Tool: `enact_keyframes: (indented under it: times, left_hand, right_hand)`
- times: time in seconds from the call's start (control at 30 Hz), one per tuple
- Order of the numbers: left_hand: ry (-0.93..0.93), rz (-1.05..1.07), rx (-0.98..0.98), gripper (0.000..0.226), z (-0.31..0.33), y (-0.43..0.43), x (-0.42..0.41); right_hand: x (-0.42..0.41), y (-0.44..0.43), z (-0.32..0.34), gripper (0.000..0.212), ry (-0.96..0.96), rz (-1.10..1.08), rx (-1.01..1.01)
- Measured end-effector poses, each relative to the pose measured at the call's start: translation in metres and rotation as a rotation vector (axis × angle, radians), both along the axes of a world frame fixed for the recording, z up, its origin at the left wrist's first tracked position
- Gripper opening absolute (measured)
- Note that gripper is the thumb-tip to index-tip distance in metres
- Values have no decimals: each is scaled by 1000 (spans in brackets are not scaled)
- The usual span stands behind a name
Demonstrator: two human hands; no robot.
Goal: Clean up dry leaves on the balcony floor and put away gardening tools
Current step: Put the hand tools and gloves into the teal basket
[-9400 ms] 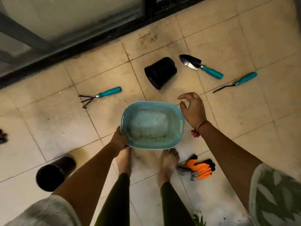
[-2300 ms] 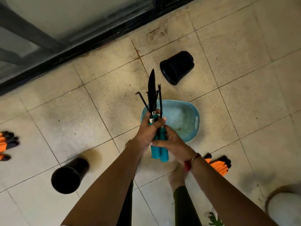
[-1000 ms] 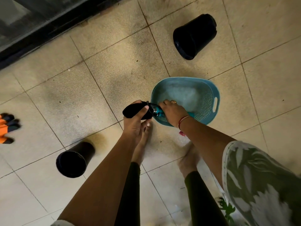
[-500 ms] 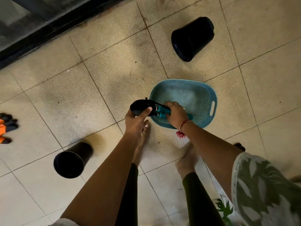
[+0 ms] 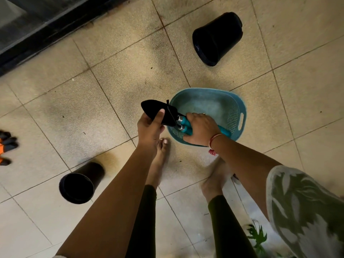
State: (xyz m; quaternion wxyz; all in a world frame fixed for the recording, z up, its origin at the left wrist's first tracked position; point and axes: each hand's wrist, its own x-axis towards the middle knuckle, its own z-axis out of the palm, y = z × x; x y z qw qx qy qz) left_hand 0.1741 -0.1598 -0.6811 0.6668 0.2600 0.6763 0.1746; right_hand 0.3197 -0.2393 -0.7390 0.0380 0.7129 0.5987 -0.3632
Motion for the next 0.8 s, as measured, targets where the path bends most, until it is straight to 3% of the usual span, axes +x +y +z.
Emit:
enact_keyframes:
  times: [0.17, 0.23, 0.43, 0.53, 0.63, 0.8]
  left_hand:
    - [-6, -70, 108, 8, 15, 18, 37]
    - [29, -161, 93, 16, 21, 22, 54]
    - [167, -691, -15, 31, 26, 9, 70]
    - [135, -908, -190, 46, 29, 3, 65]
    - [41, -939, -276, 61, 34, 8, 52]
    - [-120, -955, -310, 38, 47, 16, 23]
  right_hand:
    - [-3, -9, 53, 41, 76, -292, 21]
    - [-13, -12, 78, 34, 266, -553, -76]
    - [-52, -8, 138, 10, 1008, -1412, -456]
    - [-61, -12, 135, 4, 1199, -1631, -550]
    - [-65, -8, 115, 9, 1219, -1750, -587]
    - [-71, 14, 67, 23, 1379, -2027, -469]
